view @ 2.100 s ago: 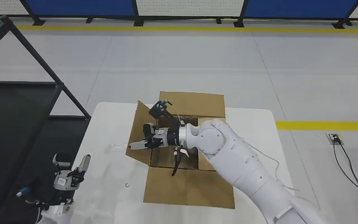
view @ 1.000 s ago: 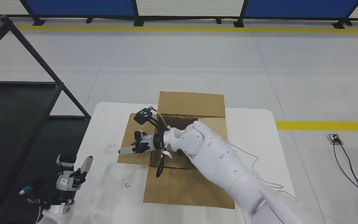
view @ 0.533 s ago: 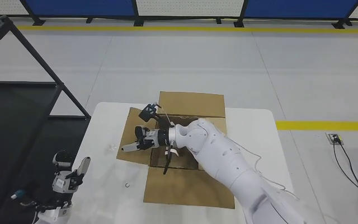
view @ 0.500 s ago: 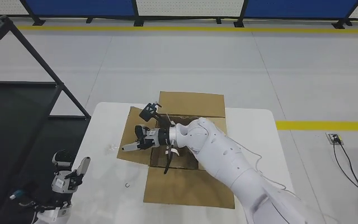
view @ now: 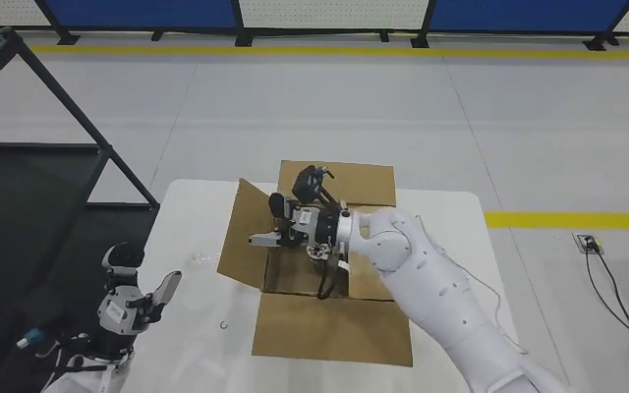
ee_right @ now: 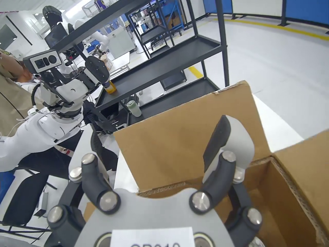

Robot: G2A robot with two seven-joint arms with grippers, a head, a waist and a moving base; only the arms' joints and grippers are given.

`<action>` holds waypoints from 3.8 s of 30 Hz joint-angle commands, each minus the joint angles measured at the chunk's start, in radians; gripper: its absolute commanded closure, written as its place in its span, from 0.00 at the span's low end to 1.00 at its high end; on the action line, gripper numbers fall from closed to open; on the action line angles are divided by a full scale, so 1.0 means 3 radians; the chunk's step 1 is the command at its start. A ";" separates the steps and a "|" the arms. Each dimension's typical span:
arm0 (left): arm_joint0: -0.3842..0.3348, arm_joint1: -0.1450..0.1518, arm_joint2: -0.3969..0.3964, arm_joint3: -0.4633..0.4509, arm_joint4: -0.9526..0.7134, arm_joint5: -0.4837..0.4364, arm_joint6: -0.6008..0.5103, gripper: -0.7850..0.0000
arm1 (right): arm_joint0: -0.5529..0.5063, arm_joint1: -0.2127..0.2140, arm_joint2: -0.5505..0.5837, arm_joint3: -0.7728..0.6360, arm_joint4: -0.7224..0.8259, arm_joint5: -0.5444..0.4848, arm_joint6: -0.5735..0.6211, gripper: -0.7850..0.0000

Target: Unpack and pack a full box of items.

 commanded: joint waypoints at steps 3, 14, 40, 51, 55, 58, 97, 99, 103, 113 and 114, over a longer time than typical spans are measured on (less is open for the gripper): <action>-0.0015 0.0001 0.0117 -0.0172 0.0082 -0.0031 -0.0139 0.00 | -0.0902 0.0250 0.0665 -0.1408 -0.0250 0.0306 0.0299 0.00; -0.0259 -0.0007 0.0735 -0.0384 0.0438 -0.0033 -0.0598 0.00 | -0.2371 0.0482 0.1630 -0.2936 -0.0474 0.0416 0.0270 0.00; -0.0570 -0.0052 0.1426 -0.0261 0.0415 0.0139 -0.1050 0.00 | -0.3007 0.0551 0.2046 -0.3174 -0.0493 0.0321 -0.0188 0.00; -0.1485 -0.0126 0.1915 0.0316 -0.0661 0.0275 -0.2014 0.00 | -0.3225 0.0641 0.2399 -0.3422 -0.0375 -0.0165 -0.0280 0.00; -0.1812 -0.0186 0.2211 0.0592 -0.1120 0.0373 -0.2289 0.00 | -0.3405 0.0674 0.2579 -0.3547 -0.0333 -0.0301 -0.0308 0.00; -0.1940 -0.0210 0.2305 0.0735 -0.1460 0.0437 -0.2490 0.00 | -0.3540 0.0697 0.2645 -0.3685 -0.0389 -0.0361 -0.0241 0.00; -0.2775 -0.0425 0.2898 0.1966 -0.2387 0.1182 -0.3410 0.00 | -0.3543 0.0835 0.2586 -0.3617 -0.0238 -0.0058 -0.0142 0.00; -0.2810 -0.0440 0.2916 0.2013 -0.2431 0.1152 -0.3400 0.00 | -0.3536 0.0843 0.2577 -0.3619 -0.0240 -0.0041 -0.0139 0.00; -0.2819 -0.0454 0.2911 0.2047 -0.2546 0.1077 -0.3390 0.00 | -0.3524 0.0860 0.2564 -0.3627 -0.0244 -0.0022 -0.0141 0.00; -0.2735 -0.0444 0.2776 0.1950 -0.2768 0.0961 -0.3363 0.00 | -0.3494 0.0900 0.2546 -0.3641 -0.0230 -0.0025 -0.0174 0.00; -0.2730 -0.0443 0.2768 0.1940 -0.2770 0.0956 -0.3351 0.00 | -0.3488 0.0904 0.2544 -0.3638 -0.0229 -0.0024 -0.0174 0.00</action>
